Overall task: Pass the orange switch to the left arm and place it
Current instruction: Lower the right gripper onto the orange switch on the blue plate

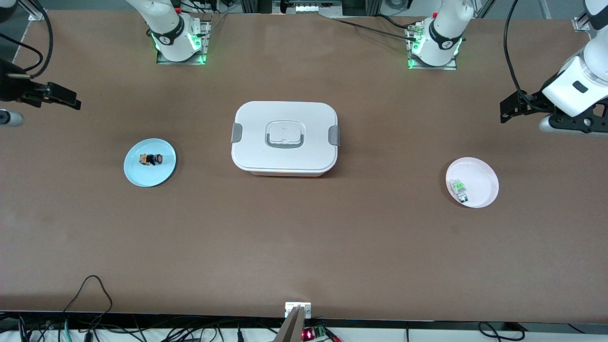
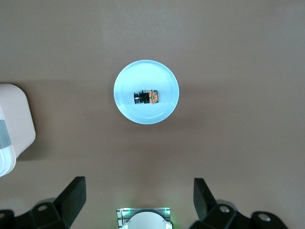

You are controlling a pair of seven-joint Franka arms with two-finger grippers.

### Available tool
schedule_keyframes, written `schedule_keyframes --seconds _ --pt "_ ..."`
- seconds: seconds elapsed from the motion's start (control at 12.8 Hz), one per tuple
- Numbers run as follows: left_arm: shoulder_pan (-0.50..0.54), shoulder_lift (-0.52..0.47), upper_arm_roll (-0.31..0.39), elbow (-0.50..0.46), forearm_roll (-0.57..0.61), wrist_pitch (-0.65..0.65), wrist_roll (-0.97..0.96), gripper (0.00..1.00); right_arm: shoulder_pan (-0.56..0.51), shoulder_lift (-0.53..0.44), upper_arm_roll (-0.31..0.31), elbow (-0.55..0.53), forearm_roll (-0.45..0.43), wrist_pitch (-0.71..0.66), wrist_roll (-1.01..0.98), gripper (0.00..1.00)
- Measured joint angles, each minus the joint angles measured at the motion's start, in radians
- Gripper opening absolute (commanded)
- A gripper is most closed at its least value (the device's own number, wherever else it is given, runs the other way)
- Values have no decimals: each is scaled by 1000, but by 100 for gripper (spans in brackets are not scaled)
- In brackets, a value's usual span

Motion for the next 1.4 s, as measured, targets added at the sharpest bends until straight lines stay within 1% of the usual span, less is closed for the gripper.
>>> schedule_keyframes --seconds 0.31,0.47,0.62,1.17,1.4 --pt "0 0 0 0 0 0 0 100 3 73 0 0 0 47 0 100" --pt "0 0 0 0 0 0 0 100 3 95 0 -20 0 87 0 100" --pt "0 0 0 0 0 0 0 100 3 104 0 -92 0 171 0 100" --pt "0 0 1 0 0 0 0 100 3 124 0 -428 0 541 0 100" --pt "0 0 1 0 0 0 0 100 3 162 0 -513 -1 659 0 100"
